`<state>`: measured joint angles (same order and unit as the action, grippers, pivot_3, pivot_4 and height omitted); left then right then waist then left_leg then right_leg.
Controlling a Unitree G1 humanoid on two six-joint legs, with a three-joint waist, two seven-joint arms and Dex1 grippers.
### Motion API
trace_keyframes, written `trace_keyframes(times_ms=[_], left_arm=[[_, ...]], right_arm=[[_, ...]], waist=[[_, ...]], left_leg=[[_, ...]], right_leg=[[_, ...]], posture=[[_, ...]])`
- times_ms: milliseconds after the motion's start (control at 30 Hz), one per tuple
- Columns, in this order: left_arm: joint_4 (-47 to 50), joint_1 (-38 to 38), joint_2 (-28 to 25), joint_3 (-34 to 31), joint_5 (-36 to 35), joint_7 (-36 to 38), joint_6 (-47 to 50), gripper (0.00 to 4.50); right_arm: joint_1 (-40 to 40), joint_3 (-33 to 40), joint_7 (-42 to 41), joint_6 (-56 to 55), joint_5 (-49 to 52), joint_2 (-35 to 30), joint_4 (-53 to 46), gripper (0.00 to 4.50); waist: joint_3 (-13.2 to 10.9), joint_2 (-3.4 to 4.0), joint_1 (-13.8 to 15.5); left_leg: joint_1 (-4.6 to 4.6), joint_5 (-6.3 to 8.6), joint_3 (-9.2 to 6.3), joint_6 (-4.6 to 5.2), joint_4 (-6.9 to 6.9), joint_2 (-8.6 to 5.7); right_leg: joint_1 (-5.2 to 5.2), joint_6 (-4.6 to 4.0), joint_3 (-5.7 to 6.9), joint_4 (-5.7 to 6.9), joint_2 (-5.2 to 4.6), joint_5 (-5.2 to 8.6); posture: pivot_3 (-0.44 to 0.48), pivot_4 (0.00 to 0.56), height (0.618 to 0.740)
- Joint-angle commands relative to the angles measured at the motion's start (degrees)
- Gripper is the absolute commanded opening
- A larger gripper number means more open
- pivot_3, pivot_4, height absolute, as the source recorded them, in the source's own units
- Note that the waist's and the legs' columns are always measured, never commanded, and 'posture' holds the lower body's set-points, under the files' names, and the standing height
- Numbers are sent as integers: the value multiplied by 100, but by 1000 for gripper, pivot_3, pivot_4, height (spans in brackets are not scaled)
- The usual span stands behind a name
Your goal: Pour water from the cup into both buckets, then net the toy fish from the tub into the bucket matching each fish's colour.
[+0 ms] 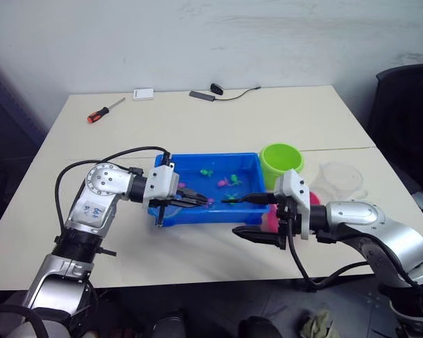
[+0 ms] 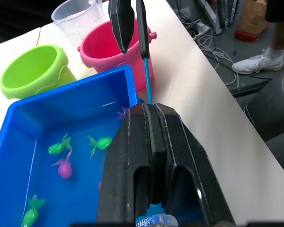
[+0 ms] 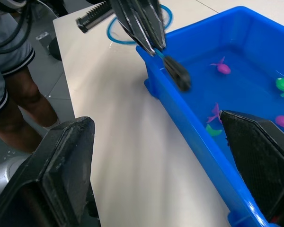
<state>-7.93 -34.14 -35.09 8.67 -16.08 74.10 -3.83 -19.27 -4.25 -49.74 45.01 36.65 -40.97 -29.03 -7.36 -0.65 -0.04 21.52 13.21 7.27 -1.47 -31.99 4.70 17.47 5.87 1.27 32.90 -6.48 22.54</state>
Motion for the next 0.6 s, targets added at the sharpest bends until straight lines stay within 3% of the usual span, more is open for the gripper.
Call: trace_keyframes(times_ms=[33, 600], left_arm=[[-312, -353, 317, 217, 68, 223, -307, 25], [-667, -489, 622, 399, 209, 426, -570, 25]], right_arm=[[-243, -185, 84, 46, 37, 179, -123, 4500], [-420, -246, 197, 201, 16, 241, -97, 4500]], waist=[[0, 0, 1], [2, 4, -3]], left_leg=[[1, 1, 1, 1, -1, -1], [4, 3, 31, 6, -9, 1]], right_leg=[[-2, 1, 0, 0, 0, 0], [-1, 24, 9, 15, 23, -13]], posture=[[0, 150, 733], [0, 150, 733]])
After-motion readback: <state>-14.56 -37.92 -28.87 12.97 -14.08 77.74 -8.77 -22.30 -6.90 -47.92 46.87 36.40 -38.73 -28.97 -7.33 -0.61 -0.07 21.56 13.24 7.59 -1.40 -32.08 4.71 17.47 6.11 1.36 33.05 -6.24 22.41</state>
